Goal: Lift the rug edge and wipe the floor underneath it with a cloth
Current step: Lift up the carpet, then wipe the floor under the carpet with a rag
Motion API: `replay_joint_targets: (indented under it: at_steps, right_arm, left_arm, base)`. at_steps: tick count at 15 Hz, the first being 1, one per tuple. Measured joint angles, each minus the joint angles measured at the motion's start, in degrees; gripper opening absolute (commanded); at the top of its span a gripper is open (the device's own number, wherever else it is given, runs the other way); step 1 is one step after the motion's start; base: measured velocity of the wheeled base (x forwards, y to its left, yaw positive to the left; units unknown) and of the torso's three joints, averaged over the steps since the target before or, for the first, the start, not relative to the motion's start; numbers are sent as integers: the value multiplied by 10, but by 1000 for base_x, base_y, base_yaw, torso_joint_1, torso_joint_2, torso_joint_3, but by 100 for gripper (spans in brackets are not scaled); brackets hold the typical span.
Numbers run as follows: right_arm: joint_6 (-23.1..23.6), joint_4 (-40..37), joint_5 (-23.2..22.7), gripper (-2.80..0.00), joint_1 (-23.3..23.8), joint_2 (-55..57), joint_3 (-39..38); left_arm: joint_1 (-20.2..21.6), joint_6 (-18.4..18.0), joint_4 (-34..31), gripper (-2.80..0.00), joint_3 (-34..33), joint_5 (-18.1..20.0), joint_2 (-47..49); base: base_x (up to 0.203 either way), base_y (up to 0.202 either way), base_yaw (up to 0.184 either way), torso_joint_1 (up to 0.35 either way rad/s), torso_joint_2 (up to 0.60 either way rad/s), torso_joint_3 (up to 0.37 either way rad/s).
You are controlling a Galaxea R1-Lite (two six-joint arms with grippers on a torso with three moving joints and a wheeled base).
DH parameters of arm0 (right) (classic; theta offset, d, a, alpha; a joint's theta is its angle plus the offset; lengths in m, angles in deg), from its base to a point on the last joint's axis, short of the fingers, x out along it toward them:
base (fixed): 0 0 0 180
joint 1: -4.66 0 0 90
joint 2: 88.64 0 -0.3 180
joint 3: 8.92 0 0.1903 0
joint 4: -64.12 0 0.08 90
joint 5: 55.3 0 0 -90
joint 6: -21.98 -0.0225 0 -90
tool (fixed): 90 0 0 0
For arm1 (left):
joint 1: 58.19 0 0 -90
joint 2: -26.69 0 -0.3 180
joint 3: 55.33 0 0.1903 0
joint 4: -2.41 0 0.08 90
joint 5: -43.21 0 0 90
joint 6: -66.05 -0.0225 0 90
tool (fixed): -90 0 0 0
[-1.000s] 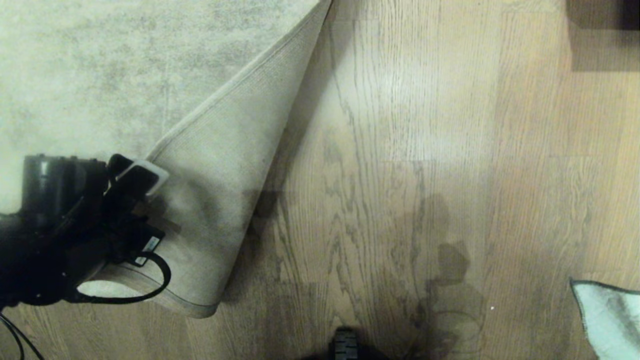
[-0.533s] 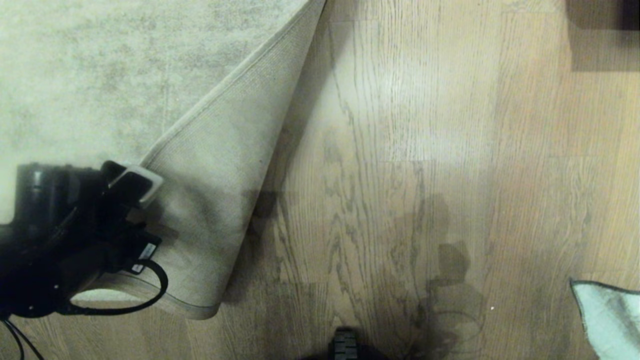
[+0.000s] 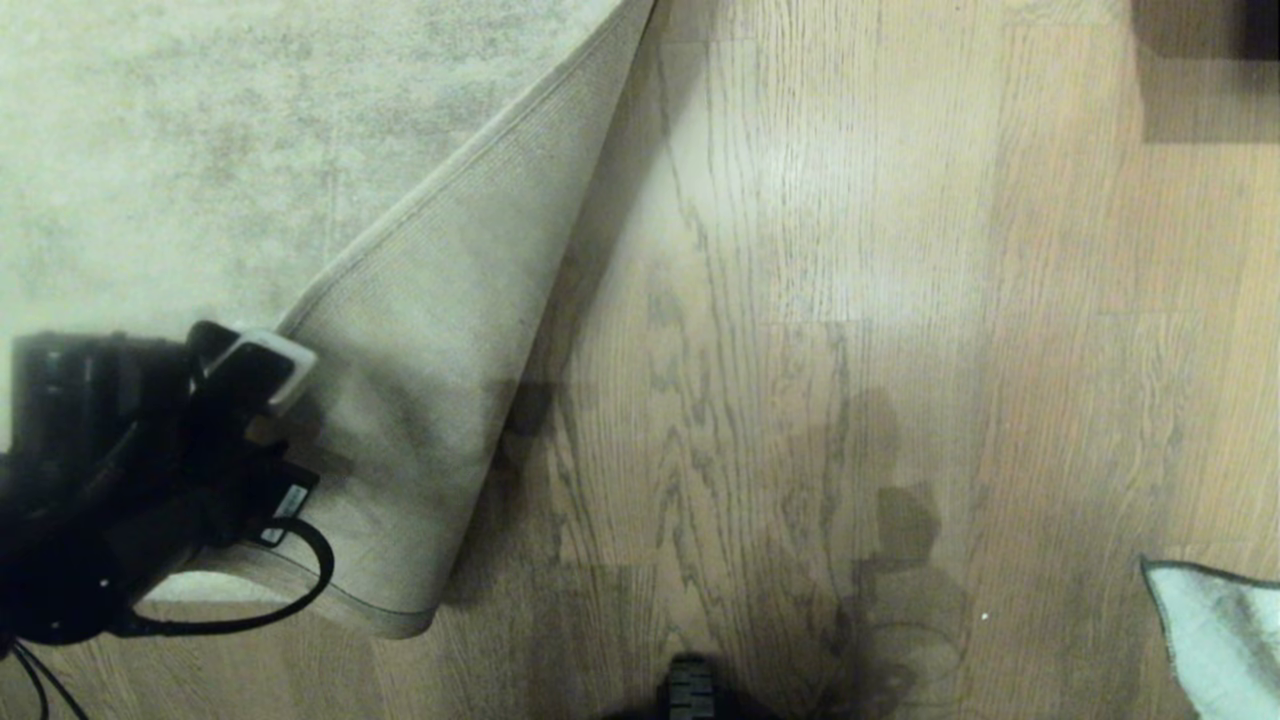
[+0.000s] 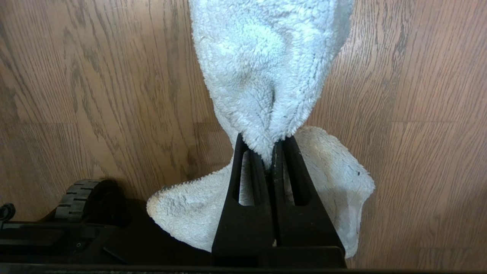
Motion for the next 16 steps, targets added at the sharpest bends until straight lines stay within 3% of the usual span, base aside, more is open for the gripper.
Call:
replay_joint_targets:
  at_steps: [4,16]
  right_arm:
    - [0,0,0,-280,0,0,0]
    - [16,1,1,-280,0,0,0]
  left_arm:
    - [4,1,0,-280,-8,17,-7]
    - [5,1,0,-280,-54,19,-37]
  base:
    - [0,0,0,0,0,0]
    - [0,0,0,0,0,0]
